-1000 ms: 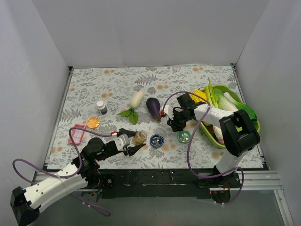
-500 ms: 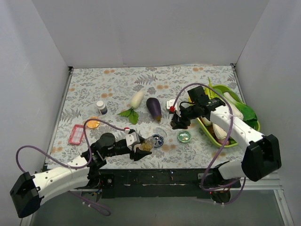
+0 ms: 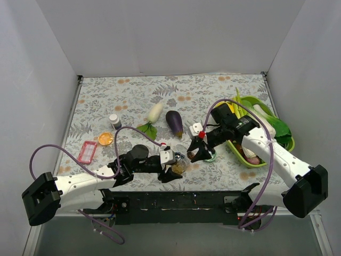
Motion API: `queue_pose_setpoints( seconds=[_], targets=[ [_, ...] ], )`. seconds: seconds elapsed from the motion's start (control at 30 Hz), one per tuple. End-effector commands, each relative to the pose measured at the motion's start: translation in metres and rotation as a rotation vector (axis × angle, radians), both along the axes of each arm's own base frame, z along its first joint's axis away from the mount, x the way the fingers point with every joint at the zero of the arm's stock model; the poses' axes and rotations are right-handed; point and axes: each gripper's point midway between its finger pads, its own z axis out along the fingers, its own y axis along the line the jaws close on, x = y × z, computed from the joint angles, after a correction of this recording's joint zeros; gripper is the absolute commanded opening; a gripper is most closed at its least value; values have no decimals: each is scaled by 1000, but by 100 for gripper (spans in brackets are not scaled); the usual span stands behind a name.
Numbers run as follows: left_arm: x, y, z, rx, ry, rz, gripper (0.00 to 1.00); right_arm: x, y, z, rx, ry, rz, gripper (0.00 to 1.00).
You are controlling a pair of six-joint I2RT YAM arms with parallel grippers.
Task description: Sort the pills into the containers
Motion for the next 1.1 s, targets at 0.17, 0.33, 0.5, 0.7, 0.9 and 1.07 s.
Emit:
queue_pose_setpoints(
  seconds=[0.17,0.33,0.5,0.7,0.9,1.07],
  targets=[
    [1,-11,28,-46,-63,-19,0,-20,4,47,129,26,65,13],
    [0,-10,26,-44,-60,-18,0,-27,5,53,143,35,85,13],
    [0,-9,25,-37,-63,-12,0,-29,6,58,141,23,92,12],
    [1,-5,23,-29,-72,1,0,-33,3,62,144,21,105,13],
    [2,-6,29,-43,-74,7,0,-37,4,44,100,10,111,13],
    [3,-9,33,-50,-64,4,0,-31,10,40,92,1,100,13]
  ],
)
